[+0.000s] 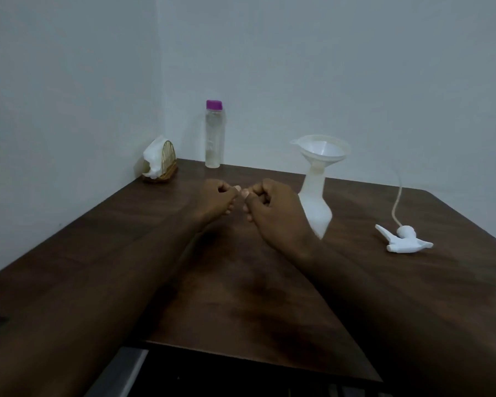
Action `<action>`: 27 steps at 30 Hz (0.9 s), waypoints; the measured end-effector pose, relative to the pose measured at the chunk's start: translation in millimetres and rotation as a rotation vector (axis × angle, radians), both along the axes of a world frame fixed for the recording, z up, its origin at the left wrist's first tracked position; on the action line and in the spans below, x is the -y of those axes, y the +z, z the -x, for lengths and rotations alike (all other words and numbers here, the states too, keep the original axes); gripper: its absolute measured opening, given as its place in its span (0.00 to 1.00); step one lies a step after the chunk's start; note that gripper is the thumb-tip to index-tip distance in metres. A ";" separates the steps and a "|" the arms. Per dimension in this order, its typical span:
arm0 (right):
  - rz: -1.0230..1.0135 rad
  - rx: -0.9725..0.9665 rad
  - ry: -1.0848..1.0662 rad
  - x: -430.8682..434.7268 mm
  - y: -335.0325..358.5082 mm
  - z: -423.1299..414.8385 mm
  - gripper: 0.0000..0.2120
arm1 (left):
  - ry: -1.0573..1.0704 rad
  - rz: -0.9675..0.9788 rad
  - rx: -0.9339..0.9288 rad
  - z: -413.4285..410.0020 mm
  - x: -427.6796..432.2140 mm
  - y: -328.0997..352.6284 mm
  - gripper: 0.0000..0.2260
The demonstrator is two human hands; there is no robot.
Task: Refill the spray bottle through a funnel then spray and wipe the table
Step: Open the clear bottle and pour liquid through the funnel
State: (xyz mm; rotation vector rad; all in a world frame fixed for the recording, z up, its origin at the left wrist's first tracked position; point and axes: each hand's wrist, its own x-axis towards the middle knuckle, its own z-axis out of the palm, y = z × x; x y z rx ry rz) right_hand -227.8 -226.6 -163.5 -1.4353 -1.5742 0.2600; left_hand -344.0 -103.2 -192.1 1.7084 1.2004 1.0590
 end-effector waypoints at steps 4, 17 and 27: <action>0.099 0.157 -0.037 -59.4 -8.1 17.1 0.10 | 0.088 0.050 0.029 26.5 -24.2 -8.1 0.10; 0.322 0.004 -0.154 -254.7 -25.0 46.4 0.17 | 0.178 0.008 0.019 40.4 -153.1 -28.5 0.22; 0.185 -0.092 -0.243 -364.6 -8.6 56.5 0.35 | 0.179 -0.057 -0.010 29.2 -228.0 -28.4 0.29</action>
